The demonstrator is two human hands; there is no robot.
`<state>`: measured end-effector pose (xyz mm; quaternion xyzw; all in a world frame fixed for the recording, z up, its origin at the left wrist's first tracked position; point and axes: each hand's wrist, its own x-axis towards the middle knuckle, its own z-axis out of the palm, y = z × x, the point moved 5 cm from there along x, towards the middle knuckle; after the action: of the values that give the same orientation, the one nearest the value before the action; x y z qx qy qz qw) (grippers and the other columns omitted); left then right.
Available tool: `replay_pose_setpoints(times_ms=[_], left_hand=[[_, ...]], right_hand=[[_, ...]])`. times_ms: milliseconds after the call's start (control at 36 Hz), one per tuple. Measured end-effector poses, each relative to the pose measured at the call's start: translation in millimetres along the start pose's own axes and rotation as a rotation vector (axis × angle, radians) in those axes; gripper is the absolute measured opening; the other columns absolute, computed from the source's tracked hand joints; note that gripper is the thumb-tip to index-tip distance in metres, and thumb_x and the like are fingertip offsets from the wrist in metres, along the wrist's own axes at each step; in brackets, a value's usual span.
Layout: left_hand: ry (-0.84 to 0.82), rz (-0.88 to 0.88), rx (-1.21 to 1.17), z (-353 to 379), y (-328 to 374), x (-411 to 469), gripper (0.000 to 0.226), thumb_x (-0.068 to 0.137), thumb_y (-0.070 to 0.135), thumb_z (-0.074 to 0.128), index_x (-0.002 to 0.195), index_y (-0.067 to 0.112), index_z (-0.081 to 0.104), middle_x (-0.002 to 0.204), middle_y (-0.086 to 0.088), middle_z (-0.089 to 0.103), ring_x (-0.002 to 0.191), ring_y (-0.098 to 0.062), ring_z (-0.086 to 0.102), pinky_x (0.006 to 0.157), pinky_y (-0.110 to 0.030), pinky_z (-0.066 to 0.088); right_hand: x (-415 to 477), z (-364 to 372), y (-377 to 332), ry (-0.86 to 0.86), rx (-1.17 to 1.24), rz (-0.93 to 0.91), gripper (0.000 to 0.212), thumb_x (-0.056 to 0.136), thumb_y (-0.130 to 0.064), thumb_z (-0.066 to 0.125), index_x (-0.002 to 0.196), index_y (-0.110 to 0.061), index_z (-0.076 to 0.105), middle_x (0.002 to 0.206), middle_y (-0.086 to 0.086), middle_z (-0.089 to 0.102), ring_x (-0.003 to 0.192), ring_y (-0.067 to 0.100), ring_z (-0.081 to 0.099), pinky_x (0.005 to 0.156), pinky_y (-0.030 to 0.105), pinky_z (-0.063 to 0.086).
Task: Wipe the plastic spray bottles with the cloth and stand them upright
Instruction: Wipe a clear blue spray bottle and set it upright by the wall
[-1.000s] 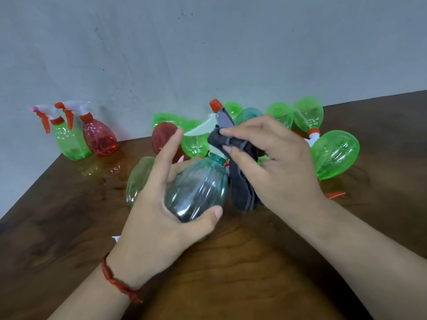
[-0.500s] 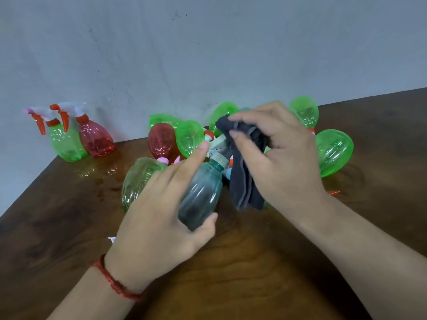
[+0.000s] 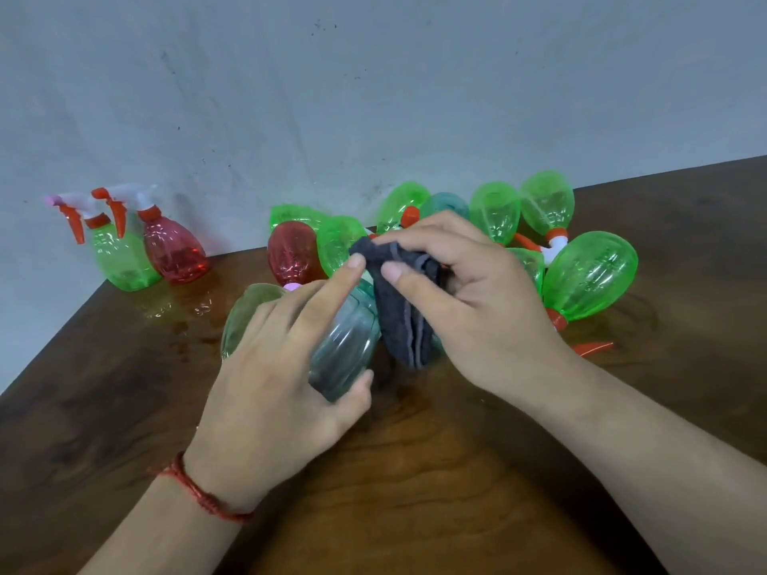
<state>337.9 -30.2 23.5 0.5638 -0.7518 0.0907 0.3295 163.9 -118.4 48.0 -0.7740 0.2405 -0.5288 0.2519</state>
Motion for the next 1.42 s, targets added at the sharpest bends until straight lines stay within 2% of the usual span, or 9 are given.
replay_pose_setpoints(times_ms=[83, 167, 222, 389, 556, 639, 833, 1194, 1417], left_hand=[[0.033, -0.123, -0.252, -2, 1, 0, 0.116, 0.076, 0.023, 0.096, 0.168, 0.039, 0.028, 0.14, 0.018, 0.061, 0.13, -0.009, 0.061, 0.11, -0.021, 0.048], [0.017, -0.222, -0.502, -1, 1, -3, 0.116, 0.076, 0.022, 0.097, 0.164, 0.052, 0.028, 0.137, 0.02, 0.066, 0.131, -0.013, 0.065, 0.092, -0.03, 0.06], [-0.009, -0.24, -0.608, 0, 0, -3, 0.113, 0.076, 0.022, 0.094, 0.162, 0.055, 0.03, 0.139, 0.016, 0.067, 0.135, -0.016, 0.063, 0.109, -0.038, 0.056], [-0.11, -0.233, -0.683, 3, 3, -3, 0.114, 0.075, 0.019, 0.097, 0.162, 0.055, 0.032, 0.137, 0.015, 0.068, 0.133, -0.014, 0.064, 0.098, -0.011, 0.052], [-0.027, -0.288, -0.828, 5, 1, -5, 0.112, 0.075, 0.016, 0.092, 0.164, 0.044, 0.032, 0.14, 0.0, 0.07, 0.131, -0.025, 0.068, 0.098, -0.037, 0.062], [0.001, -0.333, -0.874, 2, -7, -3, 0.111, 0.071, 0.027, 0.091, 0.163, 0.05, 0.033, 0.14, -0.005, 0.071, 0.133, -0.033, 0.066, 0.117, -0.06, 0.046], [-0.107, -0.294, -0.77, 6, -3, -4, 0.113, 0.077, 0.016, 0.09, 0.165, 0.05, 0.028, 0.144, 0.004, 0.067, 0.138, -0.022, 0.062, 0.116, -0.041, 0.05], [0.123, -0.312, -0.892, 3, -6, -3, 0.112, 0.07, 0.006, 0.09, 0.164, 0.034, 0.035, 0.129, 0.0, 0.074, 0.126, -0.023, 0.07, 0.097, -0.028, 0.059], [0.319, -0.358, -0.966, -4, -8, -3, 0.11, 0.071, 0.014, 0.089, 0.163, 0.043, 0.035, 0.141, -0.005, 0.069, 0.126, -0.035, 0.07, 0.103, -0.063, 0.056]], right_hand=[[2, -12, 9, 0.126, -0.082, -0.009, 0.024, 0.098, -0.007, 0.072, 0.119, -0.017, 0.078, 0.111, -0.002, 0.065, 0.107, 0.013, 0.065, 0.094, 0.021, 0.048], [3, -20, 17, 0.223, -0.095, 0.039, 0.028, 0.098, -0.001, 0.068, 0.118, -0.018, 0.077, 0.112, -0.001, 0.063, 0.11, 0.011, 0.063, 0.097, 0.016, 0.043], [4, -18, 16, 0.201, -0.072, 0.025, 0.032, 0.098, 0.003, 0.064, 0.118, -0.018, 0.076, 0.115, -0.001, 0.064, 0.115, 0.013, 0.063, 0.1, 0.017, 0.043], [3, -14, 14, 0.187, -0.006, -0.008, 0.032, 0.1, 0.005, 0.062, 0.119, -0.016, 0.077, 0.125, -0.002, 0.066, 0.125, 0.011, 0.062, 0.108, 0.02, 0.043], [7, -15, 29, 0.18, 0.256, 0.167, 0.031, 0.1, 0.001, 0.067, 0.118, -0.021, 0.08, 0.114, -0.006, 0.079, 0.115, 0.012, 0.072, 0.108, 0.04, 0.054], [6, -13, 37, 0.148, 0.236, 0.218, 0.028, 0.099, -0.001, 0.07, 0.114, -0.022, 0.082, 0.106, -0.01, 0.08, 0.106, 0.012, 0.074, 0.103, 0.047, 0.058], [7, -16, 33, 0.181, 0.323, 0.232, 0.034, 0.098, 0.005, 0.069, 0.118, -0.02, 0.081, 0.113, -0.01, 0.081, 0.113, 0.009, 0.074, 0.106, 0.038, 0.057], [5, -12, 30, 0.208, 0.439, 0.31, 0.03, 0.095, 0.002, 0.074, 0.112, -0.021, 0.081, 0.103, -0.004, 0.083, 0.099, 0.012, 0.077, 0.099, 0.034, 0.061], [2, -8, 34, 0.244, 0.68, 0.421, 0.027, 0.092, 0.004, 0.075, 0.112, -0.014, 0.081, 0.105, 0.005, 0.082, 0.096, 0.014, 0.076, 0.091, 0.029, 0.06]])
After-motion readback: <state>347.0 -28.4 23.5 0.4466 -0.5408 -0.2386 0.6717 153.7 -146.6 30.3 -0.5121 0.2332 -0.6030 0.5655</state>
